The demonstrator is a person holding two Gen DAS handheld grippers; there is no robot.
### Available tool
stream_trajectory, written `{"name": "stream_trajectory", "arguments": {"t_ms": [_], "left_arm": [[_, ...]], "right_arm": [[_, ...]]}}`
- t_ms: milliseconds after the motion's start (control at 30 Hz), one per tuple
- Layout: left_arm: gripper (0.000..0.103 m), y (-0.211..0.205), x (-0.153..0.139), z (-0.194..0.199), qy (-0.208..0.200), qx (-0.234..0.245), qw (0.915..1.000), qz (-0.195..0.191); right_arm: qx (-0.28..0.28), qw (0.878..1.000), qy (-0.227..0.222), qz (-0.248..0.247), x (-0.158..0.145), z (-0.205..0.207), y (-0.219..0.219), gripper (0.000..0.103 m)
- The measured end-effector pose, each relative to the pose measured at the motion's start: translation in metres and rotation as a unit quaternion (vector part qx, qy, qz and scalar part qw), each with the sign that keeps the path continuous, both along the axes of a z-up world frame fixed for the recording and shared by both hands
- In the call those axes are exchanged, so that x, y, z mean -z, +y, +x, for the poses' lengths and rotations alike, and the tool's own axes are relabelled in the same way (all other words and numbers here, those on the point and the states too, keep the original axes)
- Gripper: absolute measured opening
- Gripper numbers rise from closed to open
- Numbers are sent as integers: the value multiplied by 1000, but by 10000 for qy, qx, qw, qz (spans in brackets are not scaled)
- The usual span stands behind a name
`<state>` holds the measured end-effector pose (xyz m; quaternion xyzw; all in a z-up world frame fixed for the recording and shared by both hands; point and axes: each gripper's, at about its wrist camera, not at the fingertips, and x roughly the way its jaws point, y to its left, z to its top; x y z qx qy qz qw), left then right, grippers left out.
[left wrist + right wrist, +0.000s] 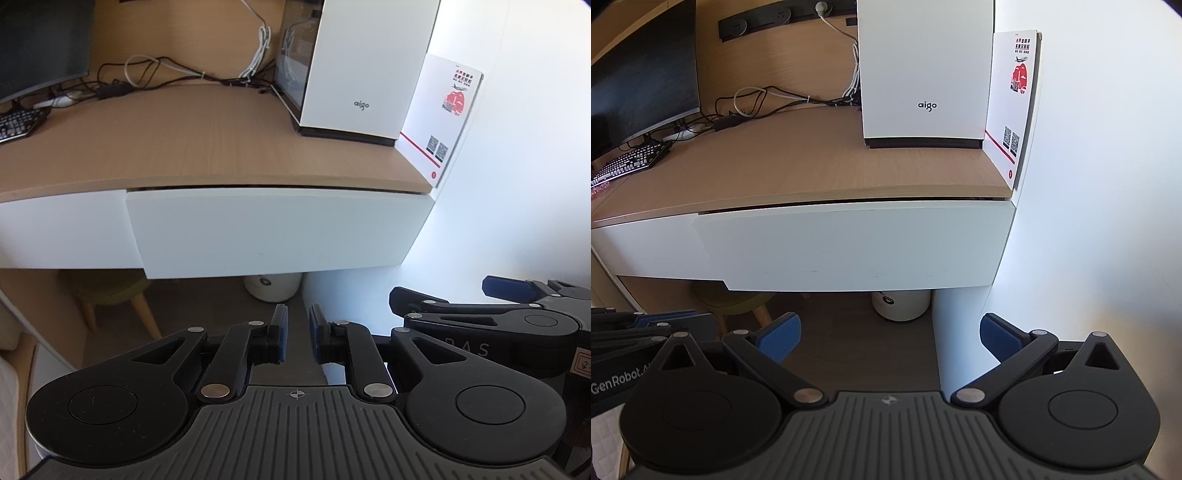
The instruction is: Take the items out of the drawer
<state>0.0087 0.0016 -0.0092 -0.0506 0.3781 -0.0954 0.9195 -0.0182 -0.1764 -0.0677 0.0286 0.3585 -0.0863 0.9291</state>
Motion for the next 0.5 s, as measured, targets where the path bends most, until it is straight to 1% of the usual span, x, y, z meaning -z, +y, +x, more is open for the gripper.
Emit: {"name": "stream_trajectory", "arguments": {"t_ms": [300, 400, 500], "left_arm": [[15, 24, -5, 5, -107, 112, 9999, 9], [15, 38, -6, 8, -107, 119, 9998, -71], [15, 51, -6, 13, -19, 105, 9998, -156]], "right_arm": [[127, 9999, -88, 1, -4, 11, 12, 103], [194, 9996, -197, -8, -8, 15, 15, 103], [257, 9991, -318, -91, -13, 17, 19, 103]]}}
